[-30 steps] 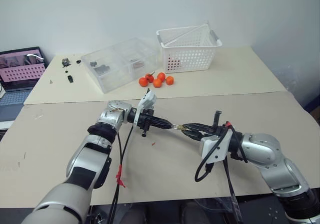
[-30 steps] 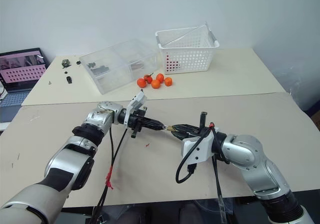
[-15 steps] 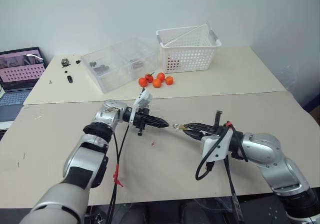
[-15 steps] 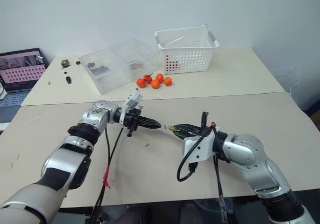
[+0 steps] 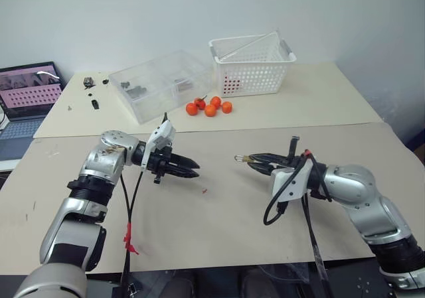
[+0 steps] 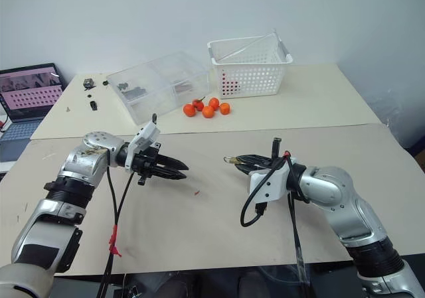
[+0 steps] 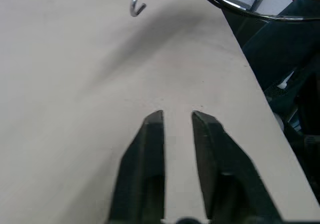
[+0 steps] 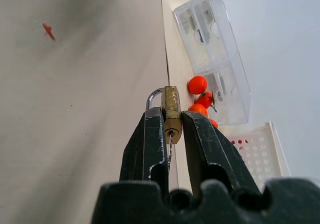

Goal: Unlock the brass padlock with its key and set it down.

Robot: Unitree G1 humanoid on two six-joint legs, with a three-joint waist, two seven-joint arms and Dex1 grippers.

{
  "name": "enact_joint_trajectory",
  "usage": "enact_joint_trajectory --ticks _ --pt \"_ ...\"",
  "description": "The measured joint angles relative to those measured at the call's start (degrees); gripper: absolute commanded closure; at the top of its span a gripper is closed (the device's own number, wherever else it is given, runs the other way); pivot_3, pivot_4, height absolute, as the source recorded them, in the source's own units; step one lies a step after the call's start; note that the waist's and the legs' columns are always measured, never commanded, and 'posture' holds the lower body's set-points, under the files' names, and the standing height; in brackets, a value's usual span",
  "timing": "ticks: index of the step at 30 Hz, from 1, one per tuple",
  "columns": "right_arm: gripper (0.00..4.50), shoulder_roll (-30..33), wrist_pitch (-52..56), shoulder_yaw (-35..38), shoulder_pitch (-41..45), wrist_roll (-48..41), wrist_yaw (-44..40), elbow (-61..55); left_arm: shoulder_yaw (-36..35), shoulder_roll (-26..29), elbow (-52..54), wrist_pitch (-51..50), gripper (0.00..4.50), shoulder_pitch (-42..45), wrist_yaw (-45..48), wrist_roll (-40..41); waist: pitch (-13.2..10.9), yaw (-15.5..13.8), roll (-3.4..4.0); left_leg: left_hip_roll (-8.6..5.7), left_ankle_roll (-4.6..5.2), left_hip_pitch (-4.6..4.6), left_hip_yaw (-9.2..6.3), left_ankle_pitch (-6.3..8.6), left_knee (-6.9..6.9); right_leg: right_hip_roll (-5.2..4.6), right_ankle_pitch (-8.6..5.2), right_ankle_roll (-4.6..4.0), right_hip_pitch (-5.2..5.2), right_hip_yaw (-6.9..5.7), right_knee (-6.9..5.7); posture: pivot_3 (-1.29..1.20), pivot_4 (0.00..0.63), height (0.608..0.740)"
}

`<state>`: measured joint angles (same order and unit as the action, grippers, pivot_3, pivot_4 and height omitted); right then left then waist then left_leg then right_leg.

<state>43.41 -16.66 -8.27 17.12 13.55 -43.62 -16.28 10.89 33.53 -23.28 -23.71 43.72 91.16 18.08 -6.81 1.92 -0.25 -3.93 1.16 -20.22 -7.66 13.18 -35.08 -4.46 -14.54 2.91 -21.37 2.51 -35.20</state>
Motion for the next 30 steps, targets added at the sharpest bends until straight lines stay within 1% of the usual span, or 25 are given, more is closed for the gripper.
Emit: enact_joint_trajectory --ticks 2,4,6,12,19,23,25,28,30 --pt "4.38 -0.07 -0.6 -0.16 0.17 -0.1 0.0 0.33 -0.68 0.0 1.8 -2.07 1.5 -0.16 -0.87 0.73 0.0 -0.02 0.0 0.0 0.0 0.0 0.0 0.0 0.0 0.01 0.0 -0.01 0.0 0.0 0.01 0.0 0.15 0.74" --pt "4.38 -0.14 -1.16 -0.3 0.23 -0.1 0.01 0.9 -1.11 0.03 3.47 -4.31 0.61 -0.31 -1.71 2.04 0.0 0.08 0.0 0.01 0.0 0.01 0.0 0.0 0.02 0.02 0.0 -0.01 -0.02 0.0 0.0 0.0 0.15 0.74" --pt "4.38 -0.15 -1.76 -0.4 0.23 -0.09 0.01 1.17 -1.35 0.03 4.95 -5.78 0.03 -0.62 -2.14 2.74 0.0 0.18 0.0 0.03 0.0 0.01 0.01 0.0 0.05 0.03 0.0 -0.01 -0.03 0.0 0.0 0.0 0.15 0.74" --pt "4.38 -0.32 -3.05 -0.59 0.25 0.64 0.18 2.22 -3.06 0.29 8.14 -9.78 0.03 -0.83 -3.37 5.7 0.0 0.41 0.0 0.05 -0.01 0.02 0.01 0.0 0.04 0.03 0.01 -0.02 -0.03 0.01 0.0 0.0 0.15 0.74" --pt "4.38 -2.41 -8.41 -4.85 3.49 4.73 1.46 7.07 -3.08 2.87 11.83 -12.72 0.03 -1.09 -3.37 7.41 0.0 0.54 0.01 0.21 -0.02 0.05 0.06 -0.01 0.06 0.09 0.03 -0.05 -0.03 0.0 -0.01 0.0 0.15 0.74" --pt "4.38 -3.82 -15.57 -8.4 7.23 11.36 5.54 13.16 -3.11 4.24 13.42 -13.69 0.03 -1.57 -3.74 8.09 0.0 0.6 0.02 0.2 -0.09 0.03 0.09 -0.05 0.12 0.07 0.04 -0.07 -0.16 0.03 -0.02 0.0 0.15 0.74" --pt "4.38 -4.7 -18.96 -9.96 9.03 15.02 8.3 16.6 -3.14 4.86 14.21 -13.95 0.03 -1.87 -4.04 8.42 0.0 0.61 0.01 0.19 -0.29 0.03 0.11 -0.16 0.19 0.07 0.05 -0.09 -0.22 0.04 -0.03 0.0 0.15 0.74" --pt "4.38 -5.99 -24.34 -12.44 11.96 21.88 14.87 23.27 -3.26 5.91 15.96 -14.07 0.03 -2.93 -4.57 9.09 0.0 0.6 0.01 0.19 -0.36 -0.01 0.17 -0.21 0.28 0.06 0.08 -0.14 -0.42 0.06 -0.13 0.0 0.15 0.74" --pt "4.38 -6.35 -26.34 -13.59 13.17 24.65 17.8 25.91 -3.27 6.36 16.18 -14.14 0.03 -3.44 -4.8 9.16 0.0 0.61 0.01 0.18 -0.37 -0.04 0.22 -0.22 0.28 0.06 0.09 -0.15 -0.54 0.06 -0.22 0.0 0.15 0.74"
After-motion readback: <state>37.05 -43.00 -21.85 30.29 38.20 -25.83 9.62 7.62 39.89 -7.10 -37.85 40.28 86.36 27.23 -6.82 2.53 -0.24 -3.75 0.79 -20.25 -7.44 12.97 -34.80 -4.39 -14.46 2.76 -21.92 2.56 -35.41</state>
